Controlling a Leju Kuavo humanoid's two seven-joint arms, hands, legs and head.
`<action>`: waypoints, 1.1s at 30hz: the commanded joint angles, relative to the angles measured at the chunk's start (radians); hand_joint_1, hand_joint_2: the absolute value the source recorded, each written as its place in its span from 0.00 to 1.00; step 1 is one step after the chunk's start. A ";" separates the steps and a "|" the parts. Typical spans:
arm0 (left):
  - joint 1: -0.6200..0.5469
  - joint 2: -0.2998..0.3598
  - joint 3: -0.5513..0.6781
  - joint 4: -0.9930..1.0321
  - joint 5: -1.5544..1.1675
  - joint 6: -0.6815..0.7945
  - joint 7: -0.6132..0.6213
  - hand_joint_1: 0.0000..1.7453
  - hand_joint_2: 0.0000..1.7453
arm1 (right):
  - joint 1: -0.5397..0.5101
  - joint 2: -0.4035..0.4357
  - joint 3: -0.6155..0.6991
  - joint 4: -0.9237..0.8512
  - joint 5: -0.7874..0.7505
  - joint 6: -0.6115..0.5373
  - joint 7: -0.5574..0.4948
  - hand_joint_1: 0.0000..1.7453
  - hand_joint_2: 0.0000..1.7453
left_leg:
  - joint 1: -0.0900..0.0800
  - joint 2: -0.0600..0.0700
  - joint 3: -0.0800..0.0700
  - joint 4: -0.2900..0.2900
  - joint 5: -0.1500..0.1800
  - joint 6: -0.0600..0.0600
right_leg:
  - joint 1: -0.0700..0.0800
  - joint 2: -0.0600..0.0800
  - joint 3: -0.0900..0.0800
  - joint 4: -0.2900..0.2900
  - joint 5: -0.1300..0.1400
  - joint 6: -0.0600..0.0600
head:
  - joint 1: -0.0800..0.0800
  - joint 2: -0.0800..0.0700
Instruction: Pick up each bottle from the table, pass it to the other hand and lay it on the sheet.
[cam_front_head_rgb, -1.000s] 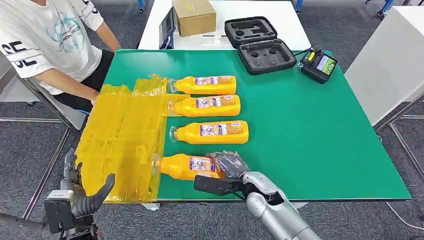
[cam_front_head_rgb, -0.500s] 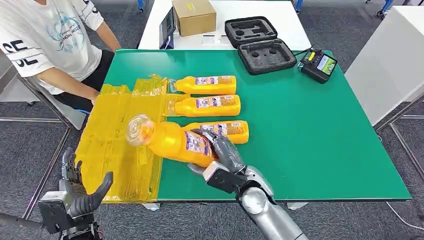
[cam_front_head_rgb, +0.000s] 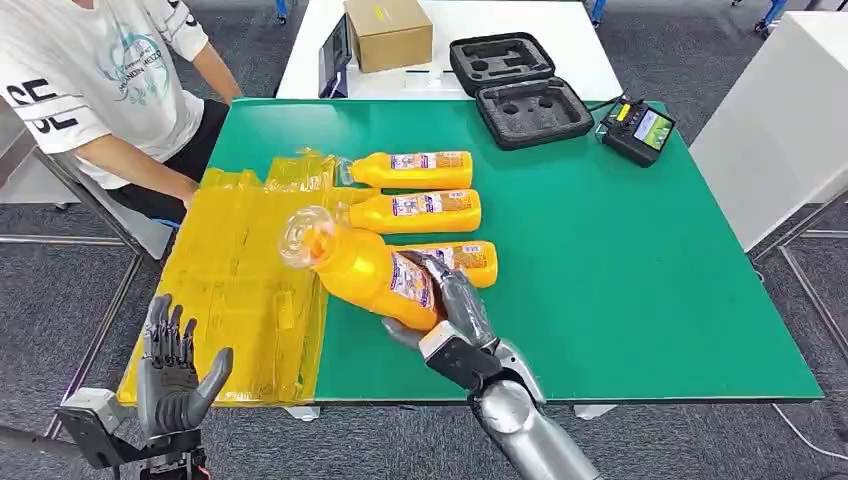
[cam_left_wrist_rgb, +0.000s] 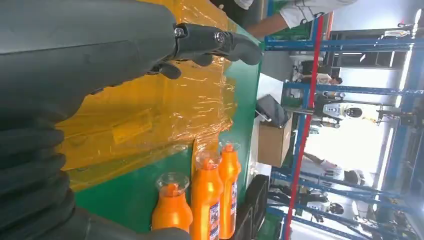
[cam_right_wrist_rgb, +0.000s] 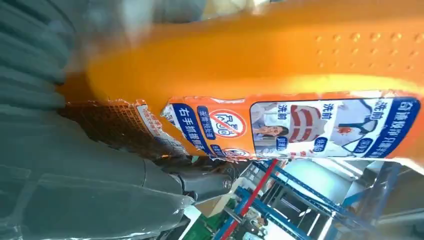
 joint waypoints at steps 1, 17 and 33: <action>-0.018 0.013 -0.010 0.046 0.003 0.002 0.005 0.00 1.00 | -0.023 0.021 -0.033 0.071 -0.004 -0.006 -0.003 1.00 1.00 | 0.000 0.000 0.002 -0.001 0.000 -0.001 | 0.000 0.000 0.002 -0.001 0.000 0.000 | 0.000 0.000; -0.113 0.106 -0.262 0.114 -0.087 -0.026 0.025 0.00 1.00 | -0.108 0.140 0.062 0.480 -0.066 0.081 -0.050 1.00 1.00 | 0.001 0.000 0.005 -0.002 -0.001 -0.001 | 0.000 0.001 0.005 -0.001 -0.001 -0.001 | 0.000 0.000; -0.138 0.125 -0.321 0.155 -0.084 -0.037 0.027 0.00 1.00 | -0.165 0.179 0.151 0.615 -0.039 0.104 -0.035 1.00 1.00 | 0.000 -0.001 0.003 -0.001 0.000 -0.001 | 0.000 0.000 0.003 -0.001 -0.001 -0.001 | 0.000 0.000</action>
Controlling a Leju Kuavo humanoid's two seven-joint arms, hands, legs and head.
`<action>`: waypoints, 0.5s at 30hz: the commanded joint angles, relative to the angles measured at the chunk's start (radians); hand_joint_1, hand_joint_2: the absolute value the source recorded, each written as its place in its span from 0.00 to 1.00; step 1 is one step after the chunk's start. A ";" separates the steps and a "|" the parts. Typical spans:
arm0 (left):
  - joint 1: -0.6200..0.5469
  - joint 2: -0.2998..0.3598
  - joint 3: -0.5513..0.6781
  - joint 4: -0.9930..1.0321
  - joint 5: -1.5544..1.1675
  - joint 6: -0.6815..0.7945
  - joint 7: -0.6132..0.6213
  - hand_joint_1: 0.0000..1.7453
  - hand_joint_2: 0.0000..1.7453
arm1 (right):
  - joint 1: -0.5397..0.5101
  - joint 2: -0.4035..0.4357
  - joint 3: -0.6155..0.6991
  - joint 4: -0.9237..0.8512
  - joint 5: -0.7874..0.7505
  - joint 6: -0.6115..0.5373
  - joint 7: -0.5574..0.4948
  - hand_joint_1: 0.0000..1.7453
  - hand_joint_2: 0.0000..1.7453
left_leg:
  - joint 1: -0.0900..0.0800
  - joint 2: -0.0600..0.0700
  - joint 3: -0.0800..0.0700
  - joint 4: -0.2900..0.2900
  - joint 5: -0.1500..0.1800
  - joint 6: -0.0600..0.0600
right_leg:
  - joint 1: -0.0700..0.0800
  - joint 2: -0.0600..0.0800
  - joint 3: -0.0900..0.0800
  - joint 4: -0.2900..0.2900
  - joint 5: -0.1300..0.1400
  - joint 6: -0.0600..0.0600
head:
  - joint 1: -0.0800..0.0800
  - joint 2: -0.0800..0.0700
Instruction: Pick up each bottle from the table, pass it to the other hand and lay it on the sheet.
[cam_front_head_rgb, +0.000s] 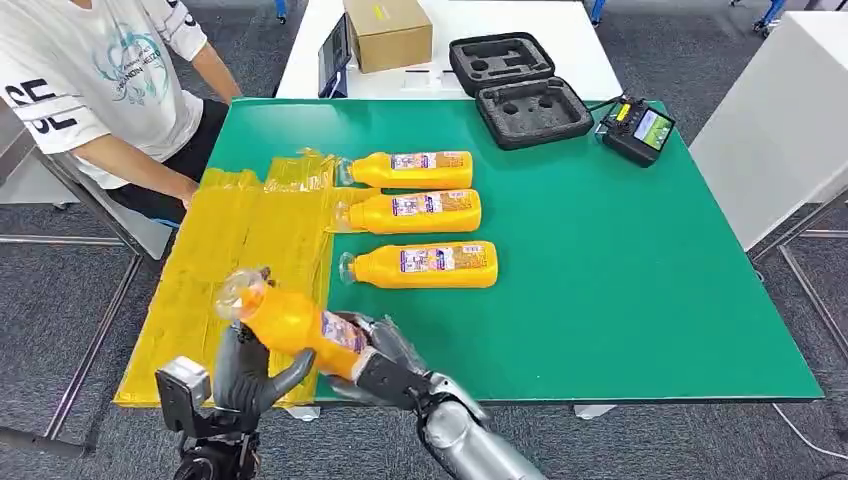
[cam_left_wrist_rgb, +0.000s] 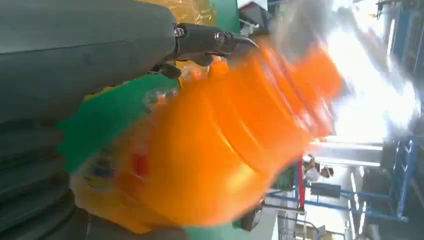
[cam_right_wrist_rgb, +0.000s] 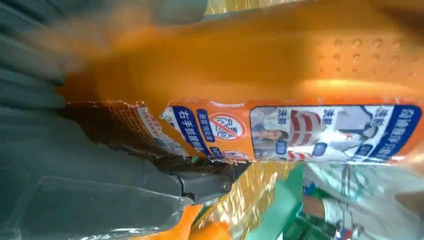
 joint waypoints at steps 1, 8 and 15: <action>-0.039 0.047 -0.043 0.085 0.031 -0.031 0.009 0.00 1.00 | -0.078 0.009 0.042 0.144 -0.004 -0.008 -0.005 1.00 1.00 | 0.000 -0.001 0.005 -0.001 -0.001 -0.001 | 0.000 0.000 0.005 -0.001 -0.001 -0.001 | 0.000 0.000; -0.041 0.060 -0.060 0.103 0.148 -0.186 0.060 0.00 1.00 | -0.075 -0.002 0.045 0.121 -0.010 -0.057 0.003 1.00 1.00 | 0.000 -0.001 0.005 -0.001 -0.001 -0.001 | 0.000 0.000 0.005 -0.001 -0.002 -0.001 | 0.000 0.000; -0.038 0.064 -0.065 0.103 0.167 -0.214 0.072 0.00 1.00 | -0.074 -0.003 0.051 0.119 0.007 -0.090 0.004 1.00 1.00 | 0.000 -0.001 0.004 -0.001 -0.001 -0.001 | 0.000 0.000 0.003 0.000 -0.001 -0.001 | 0.000 0.000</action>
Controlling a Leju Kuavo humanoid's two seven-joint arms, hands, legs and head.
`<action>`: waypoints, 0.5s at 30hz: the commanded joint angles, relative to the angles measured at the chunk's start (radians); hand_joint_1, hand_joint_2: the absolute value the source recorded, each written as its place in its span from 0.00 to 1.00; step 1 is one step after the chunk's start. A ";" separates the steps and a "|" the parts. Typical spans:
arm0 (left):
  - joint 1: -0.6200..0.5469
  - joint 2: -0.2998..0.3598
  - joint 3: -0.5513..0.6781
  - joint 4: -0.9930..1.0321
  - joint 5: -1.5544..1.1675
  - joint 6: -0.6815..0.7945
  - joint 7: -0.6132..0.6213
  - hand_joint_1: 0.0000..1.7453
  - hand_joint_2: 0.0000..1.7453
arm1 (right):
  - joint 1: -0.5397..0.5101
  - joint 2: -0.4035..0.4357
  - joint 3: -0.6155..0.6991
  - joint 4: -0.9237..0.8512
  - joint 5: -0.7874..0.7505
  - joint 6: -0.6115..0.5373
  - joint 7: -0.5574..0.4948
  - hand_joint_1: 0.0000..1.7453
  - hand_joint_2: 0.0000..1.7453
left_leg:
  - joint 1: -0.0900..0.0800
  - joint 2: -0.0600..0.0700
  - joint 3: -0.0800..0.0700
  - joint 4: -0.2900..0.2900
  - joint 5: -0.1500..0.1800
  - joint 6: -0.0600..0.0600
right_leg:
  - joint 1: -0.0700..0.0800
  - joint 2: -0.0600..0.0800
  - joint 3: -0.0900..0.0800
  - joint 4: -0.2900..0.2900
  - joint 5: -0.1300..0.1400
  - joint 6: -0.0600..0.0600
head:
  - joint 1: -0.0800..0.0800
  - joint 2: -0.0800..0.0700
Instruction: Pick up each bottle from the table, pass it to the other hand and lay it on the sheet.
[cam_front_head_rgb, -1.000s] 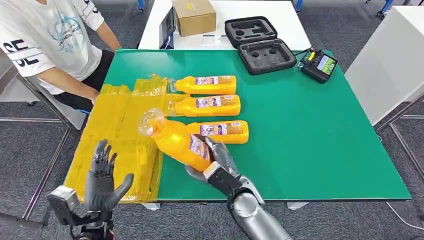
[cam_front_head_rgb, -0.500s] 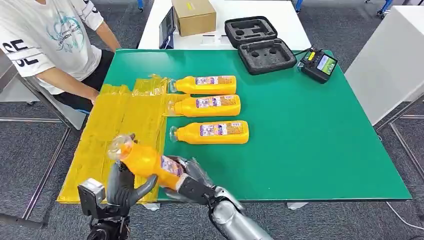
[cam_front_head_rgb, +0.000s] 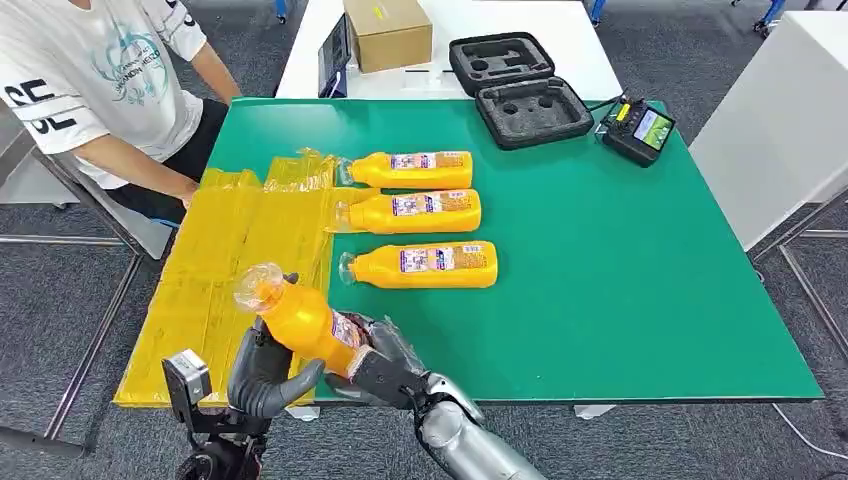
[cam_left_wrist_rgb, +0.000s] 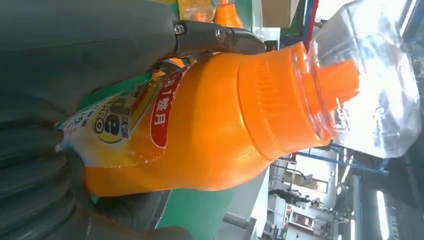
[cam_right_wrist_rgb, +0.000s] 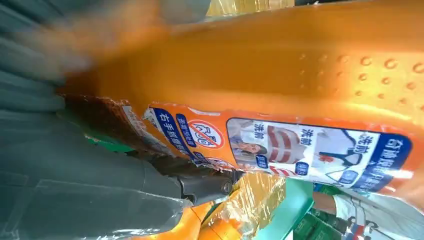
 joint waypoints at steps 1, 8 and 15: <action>-0.021 0.039 -0.039 0.068 0.025 -0.040 0.021 0.00 1.00 | -0.048 -0.013 0.032 0.059 0.017 -0.039 0.008 1.00 1.00 | 0.000 -0.001 0.002 -0.001 0.000 -0.001 | 0.000 0.000 0.002 0.000 -0.001 -0.001 | 0.000 0.000; -0.031 0.049 -0.057 0.084 0.029 -0.075 0.045 1.00 1.00 | -0.037 -0.003 0.071 0.047 0.078 -0.099 0.020 1.00 1.00 | 0.000 -0.001 0.005 -0.001 -0.002 -0.001 | 0.000 0.000 0.005 -0.001 -0.002 -0.001 | 0.000 0.000; -0.051 0.052 -0.077 0.092 -0.179 0.118 0.062 1.00 1.00 | -0.022 0.001 0.087 0.025 0.096 -0.096 0.042 1.00 1.00 | 0.000 -0.001 0.004 -0.001 -0.001 -0.001 | 0.000 0.000 0.004 -0.001 -0.002 -0.001 | 0.000 0.000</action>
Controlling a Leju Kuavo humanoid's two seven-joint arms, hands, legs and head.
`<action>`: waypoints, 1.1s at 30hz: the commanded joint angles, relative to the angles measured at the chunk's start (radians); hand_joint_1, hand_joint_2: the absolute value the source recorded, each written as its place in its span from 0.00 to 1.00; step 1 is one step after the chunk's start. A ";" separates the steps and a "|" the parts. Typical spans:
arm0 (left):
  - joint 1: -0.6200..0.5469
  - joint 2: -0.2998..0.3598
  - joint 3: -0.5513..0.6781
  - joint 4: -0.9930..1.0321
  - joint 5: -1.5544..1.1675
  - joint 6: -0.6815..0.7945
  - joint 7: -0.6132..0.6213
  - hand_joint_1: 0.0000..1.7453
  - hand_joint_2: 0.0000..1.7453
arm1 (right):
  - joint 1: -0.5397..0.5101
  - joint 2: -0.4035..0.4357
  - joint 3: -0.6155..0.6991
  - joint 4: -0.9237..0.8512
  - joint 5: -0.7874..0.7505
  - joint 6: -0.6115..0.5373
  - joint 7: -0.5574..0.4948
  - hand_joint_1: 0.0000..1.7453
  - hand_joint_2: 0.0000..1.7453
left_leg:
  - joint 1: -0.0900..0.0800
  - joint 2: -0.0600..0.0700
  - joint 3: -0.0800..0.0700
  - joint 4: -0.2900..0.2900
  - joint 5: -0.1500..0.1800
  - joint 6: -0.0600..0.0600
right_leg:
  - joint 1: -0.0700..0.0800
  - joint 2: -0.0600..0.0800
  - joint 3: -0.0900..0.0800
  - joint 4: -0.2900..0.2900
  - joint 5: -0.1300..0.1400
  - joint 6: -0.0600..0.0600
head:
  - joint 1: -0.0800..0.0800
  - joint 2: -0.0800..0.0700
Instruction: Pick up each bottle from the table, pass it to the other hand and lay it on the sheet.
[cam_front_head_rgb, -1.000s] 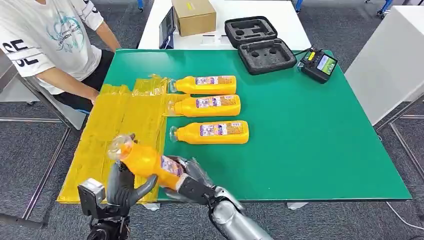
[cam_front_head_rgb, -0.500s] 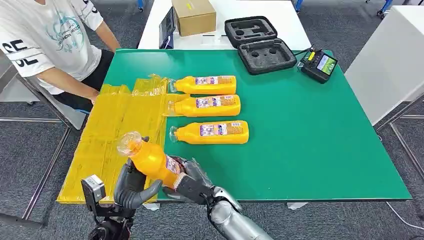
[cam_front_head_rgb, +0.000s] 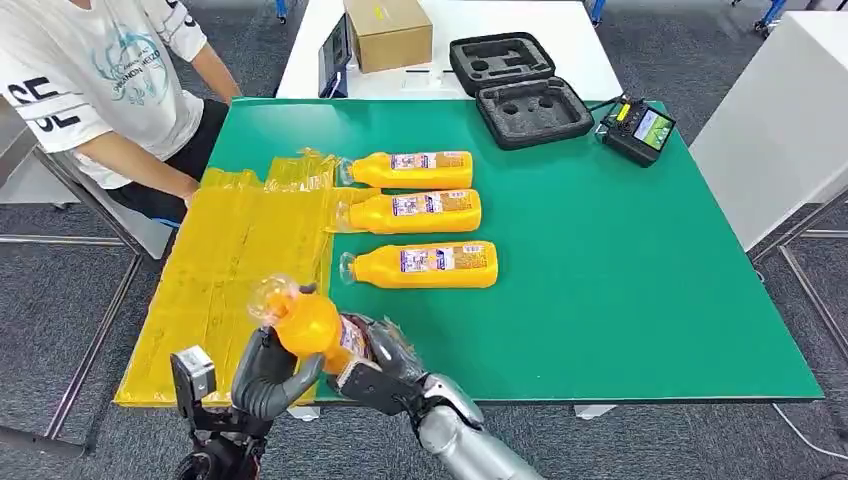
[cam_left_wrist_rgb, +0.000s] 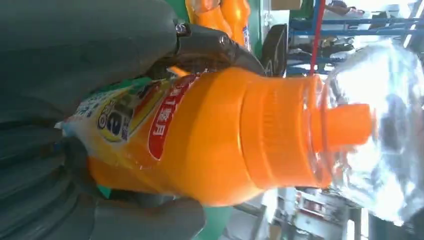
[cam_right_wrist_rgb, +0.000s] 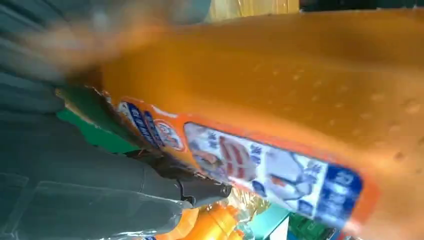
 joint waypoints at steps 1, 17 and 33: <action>-0.038 0.032 -0.059 0.074 -0.191 0.174 0.017 1.00 1.00 | -0.019 0.002 0.051 0.017 0.018 0.002 0.025 1.00 1.00 | 0.000 -0.001 0.003 -0.001 -0.001 -0.001 | 0.000 0.000 0.003 -0.001 -0.001 -0.001 | 0.000 0.000; -0.021 0.015 -0.022 0.066 -0.257 0.263 0.026 1.00 1.00 | -0.032 0.007 0.051 0.036 0.019 0.031 0.020 1.00 1.00 | 0.000 0.000 0.005 -0.001 -0.002 -0.001 | 0.000 0.002 0.005 -0.001 -0.002 -0.001 | 0.000 0.000; -0.010 -0.002 0.019 0.058 -0.192 0.271 0.033 1.00 1.00 | -0.027 0.012 0.055 0.023 0.027 -0.007 -0.011 0.00 1.00 | 0.000 0.001 0.004 -0.001 -0.002 -0.001 | 0.000 0.002 0.004 0.000 -0.001 -0.001 | 0.000 0.000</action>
